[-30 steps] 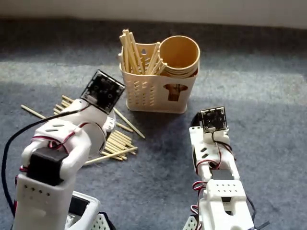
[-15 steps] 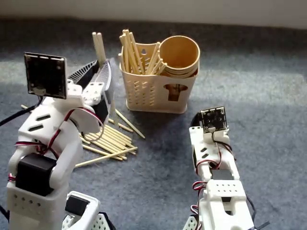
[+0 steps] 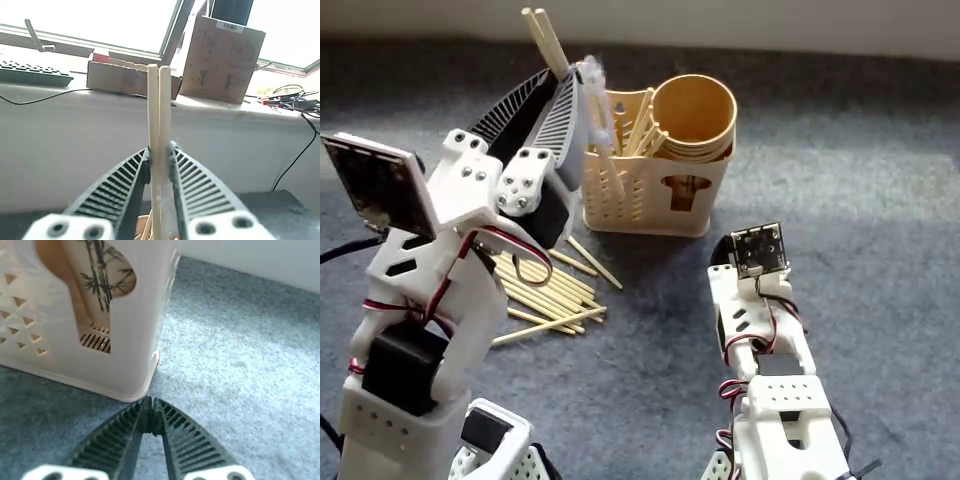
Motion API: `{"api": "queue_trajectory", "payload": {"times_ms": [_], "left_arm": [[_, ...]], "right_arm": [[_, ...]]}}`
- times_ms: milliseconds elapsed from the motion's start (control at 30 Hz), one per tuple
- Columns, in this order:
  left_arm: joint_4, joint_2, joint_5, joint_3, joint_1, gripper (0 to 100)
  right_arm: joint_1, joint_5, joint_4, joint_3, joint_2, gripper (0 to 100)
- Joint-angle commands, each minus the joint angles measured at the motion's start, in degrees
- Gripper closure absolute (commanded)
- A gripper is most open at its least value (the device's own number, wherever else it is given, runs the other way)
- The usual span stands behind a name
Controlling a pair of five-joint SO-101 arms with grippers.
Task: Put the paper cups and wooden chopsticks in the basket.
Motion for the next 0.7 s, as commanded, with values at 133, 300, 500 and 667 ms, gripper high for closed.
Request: {"api": "queue_trajectory", "payload": {"times_ms": [133,300,500,667], "left_arm": [[-3.6,-0.31,-2.99,-1.19,1.27,99],[-9.23,-0.31,-3.34,3.3,1.01,99],[-18.81,0.31,-4.75,8.57,0.84,99],[-23.3,7.52,-8.79,8.75,0.75,99]], "right_arm": [[-0.48,0.53,-1.8,-0.84,-0.84,97.5],[-0.48,0.53,-1.8,-0.92,-0.84,97.5],[-0.48,0.53,-1.8,-0.92,-0.84,97.5],[-0.48,0.53,-1.8,-0.92,-0.84,97.5]]}}
